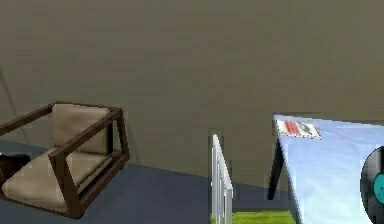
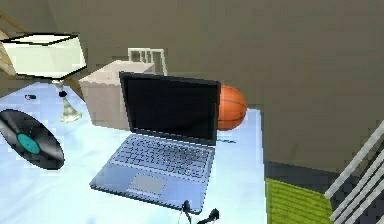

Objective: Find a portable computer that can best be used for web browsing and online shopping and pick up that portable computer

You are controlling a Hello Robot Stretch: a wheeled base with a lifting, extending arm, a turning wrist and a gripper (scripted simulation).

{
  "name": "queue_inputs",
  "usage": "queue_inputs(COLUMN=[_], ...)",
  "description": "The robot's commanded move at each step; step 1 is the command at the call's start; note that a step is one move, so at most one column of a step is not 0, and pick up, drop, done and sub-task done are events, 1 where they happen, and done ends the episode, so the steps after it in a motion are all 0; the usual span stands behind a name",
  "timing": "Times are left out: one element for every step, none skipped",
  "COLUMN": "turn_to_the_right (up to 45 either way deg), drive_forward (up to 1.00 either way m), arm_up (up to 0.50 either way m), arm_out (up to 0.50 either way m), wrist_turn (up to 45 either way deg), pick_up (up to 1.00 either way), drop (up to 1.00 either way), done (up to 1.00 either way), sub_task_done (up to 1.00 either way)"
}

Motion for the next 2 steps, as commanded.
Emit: queue_inputs(turn_to_the_right=[0.0, 0.0], drive_forward=[0.00, 0.00], arm_up=[0.10, 0.00], arm_out=[0.00, 0.00], wrist_turn=[0.0, 0.0], pick_up=[0.00, 0.00], drop=[0.00, 0.00], done=[0.00, 1.00], sub_task_done=[0.00, 0.00])
